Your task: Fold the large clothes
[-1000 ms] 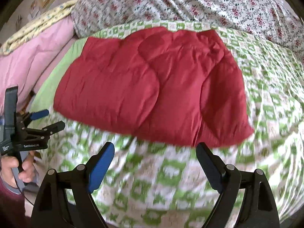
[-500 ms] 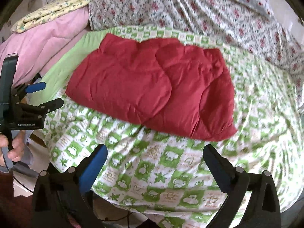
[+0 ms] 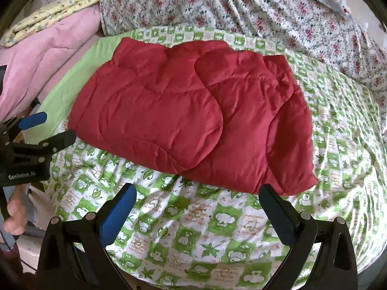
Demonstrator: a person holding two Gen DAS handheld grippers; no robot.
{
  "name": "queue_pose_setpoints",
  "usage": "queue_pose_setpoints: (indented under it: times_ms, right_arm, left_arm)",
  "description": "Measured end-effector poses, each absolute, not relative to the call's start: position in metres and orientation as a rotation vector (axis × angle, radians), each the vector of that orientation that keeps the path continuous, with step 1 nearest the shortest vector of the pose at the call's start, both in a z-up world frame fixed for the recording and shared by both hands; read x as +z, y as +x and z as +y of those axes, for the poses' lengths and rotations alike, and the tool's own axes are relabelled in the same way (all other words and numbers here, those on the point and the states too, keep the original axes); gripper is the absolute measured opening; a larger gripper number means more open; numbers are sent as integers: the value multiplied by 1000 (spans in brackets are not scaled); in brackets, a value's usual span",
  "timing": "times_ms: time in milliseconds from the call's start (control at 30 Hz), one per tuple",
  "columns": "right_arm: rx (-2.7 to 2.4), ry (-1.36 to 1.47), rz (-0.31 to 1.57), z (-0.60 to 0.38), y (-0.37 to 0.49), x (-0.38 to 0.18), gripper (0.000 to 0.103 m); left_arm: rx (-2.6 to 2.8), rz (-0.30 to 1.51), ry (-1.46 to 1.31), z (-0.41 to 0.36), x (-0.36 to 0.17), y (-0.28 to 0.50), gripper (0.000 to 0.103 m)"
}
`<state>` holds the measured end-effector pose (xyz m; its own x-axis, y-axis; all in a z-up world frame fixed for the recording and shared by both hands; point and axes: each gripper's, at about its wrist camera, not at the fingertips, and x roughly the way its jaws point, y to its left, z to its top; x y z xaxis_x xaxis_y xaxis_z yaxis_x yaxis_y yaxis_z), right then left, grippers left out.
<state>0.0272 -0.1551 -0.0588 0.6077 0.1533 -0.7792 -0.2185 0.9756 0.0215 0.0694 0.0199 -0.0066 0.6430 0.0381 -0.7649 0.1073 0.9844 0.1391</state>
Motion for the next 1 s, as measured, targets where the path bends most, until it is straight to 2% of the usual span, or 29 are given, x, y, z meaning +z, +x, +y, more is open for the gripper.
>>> queue_pose_setpoints:
  times_ms: [1000]
  right_arm:
    - [213, -83, 906, -155, 62, -50, 102]
  left_arm:
    - [-35, 893, 189, 13, -6, 101, 103]
